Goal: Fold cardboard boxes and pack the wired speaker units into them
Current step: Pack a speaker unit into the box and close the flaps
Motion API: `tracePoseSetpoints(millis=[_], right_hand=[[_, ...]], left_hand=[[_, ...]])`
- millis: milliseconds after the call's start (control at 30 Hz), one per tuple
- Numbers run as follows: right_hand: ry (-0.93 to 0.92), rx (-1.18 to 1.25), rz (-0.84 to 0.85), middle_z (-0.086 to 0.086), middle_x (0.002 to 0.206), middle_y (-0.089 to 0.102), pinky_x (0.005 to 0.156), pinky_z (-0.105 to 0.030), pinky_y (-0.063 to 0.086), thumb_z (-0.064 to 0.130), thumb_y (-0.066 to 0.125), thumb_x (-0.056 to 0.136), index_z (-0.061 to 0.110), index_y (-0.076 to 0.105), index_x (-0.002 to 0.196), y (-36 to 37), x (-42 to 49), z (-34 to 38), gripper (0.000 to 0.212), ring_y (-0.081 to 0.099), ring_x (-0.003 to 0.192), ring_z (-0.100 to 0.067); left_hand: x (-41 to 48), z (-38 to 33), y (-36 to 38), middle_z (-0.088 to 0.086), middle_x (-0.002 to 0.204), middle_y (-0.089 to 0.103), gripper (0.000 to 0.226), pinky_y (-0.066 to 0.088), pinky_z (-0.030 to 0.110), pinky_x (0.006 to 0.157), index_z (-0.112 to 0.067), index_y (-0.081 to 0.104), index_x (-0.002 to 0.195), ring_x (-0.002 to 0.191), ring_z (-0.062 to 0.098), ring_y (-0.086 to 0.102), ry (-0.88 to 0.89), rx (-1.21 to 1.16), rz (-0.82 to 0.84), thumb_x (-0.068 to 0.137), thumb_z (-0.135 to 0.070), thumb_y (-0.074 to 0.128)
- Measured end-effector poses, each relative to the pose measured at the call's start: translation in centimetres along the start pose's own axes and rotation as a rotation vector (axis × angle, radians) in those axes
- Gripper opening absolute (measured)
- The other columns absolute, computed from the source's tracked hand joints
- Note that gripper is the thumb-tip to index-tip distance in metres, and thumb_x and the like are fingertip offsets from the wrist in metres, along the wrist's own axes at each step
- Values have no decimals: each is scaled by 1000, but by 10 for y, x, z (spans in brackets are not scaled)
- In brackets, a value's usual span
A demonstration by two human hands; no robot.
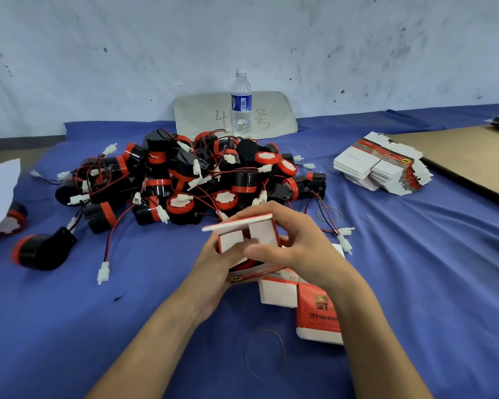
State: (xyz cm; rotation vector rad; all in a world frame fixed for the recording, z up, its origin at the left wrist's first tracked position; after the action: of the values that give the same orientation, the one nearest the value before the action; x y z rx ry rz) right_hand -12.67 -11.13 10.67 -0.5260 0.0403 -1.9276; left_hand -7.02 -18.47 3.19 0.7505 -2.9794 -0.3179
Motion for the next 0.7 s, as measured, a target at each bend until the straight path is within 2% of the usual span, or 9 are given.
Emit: tracePoseSetpoints(millis=[100,133,233,333,433,533,600,700], right_hand=[[-42,84,-73,4,101,72,81,-30,54,34,70,79,28,71,97,0,1,7,19,66,99,-15],[-50,89,-100,3,100,72,82,-31,54,32,70,80,29,72,95,-1,1,8,15,66,99,-15],[-20,25,-104,1,105,72,92,-43,52,18,68,85,24,73,99,0,2,1,16,65,105,-18],[18,2,-91,8,105,71,92,-31,51,7,67,87,29,72,95,1,4,-5,25,63,105,-10],[33,-13,-92,13,106,70,88,-17,47,6,68,86,29,71,96,3,5,-6,26,62,105,-3],[31,15,-167,8,108,68,83,-16,48,5,68,86,22,71,97,-7,5,-8,21,62,102,-5],[34,66,-204,6,107,69,81,-14,48,3,67,86,20,72,94,-14,3,-9,20,63,101,-5],[37,82,-168,5,111,68,85,-19,50,5,69,85,22,74,92,-14,2,-10,19,62,107,-7]], left_hand=[[0,-4,-4,7,113,70,50,58,36,75,-28,61,121,102,25,69,27,52,-19,75,-45,74],[0,-5,-5,8,114,70,52,58,36,75,-27,59,122,103,26,68,30,53,-21,76,-45,74],[0,-6,-5,5,109,72,39,57,32,70,-31,66,113,99,24,70,26,36,2,76,-43,74],[0,0,-8,6,109,72,53,57,30,64,-25,63,119,96,23,71,-25,-28,-21,70,-43,71],[0,0,-10,6,110,70,62,56,30,60,-23,54,131,92,21,71,-38,-94,-32,72,-36,68],[-1,-10,-4,2,112,68,65,53,29,56,-35,43,139,85,17,68,29,-180,30,80,-19,67],[-3,-17,2,1,117,65,68,52,28,56,-40,37,141,87,17,66,78,-174,79,80,-18,57],[-5,-23,4,-5,114,67,69,52,26,55,-43,36,140,83,15,66,136,-124,72,80,-17,58]])
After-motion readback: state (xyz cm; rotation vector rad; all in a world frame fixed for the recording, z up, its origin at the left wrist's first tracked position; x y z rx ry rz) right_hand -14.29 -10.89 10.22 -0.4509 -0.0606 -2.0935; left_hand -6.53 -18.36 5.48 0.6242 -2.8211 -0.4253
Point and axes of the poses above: each hand's wrist, its own x-axis towards the middle knuckle, its own y-axis out of the palm, z = x × y, the point moved 10 cm from there along x, towards the middle knuckle
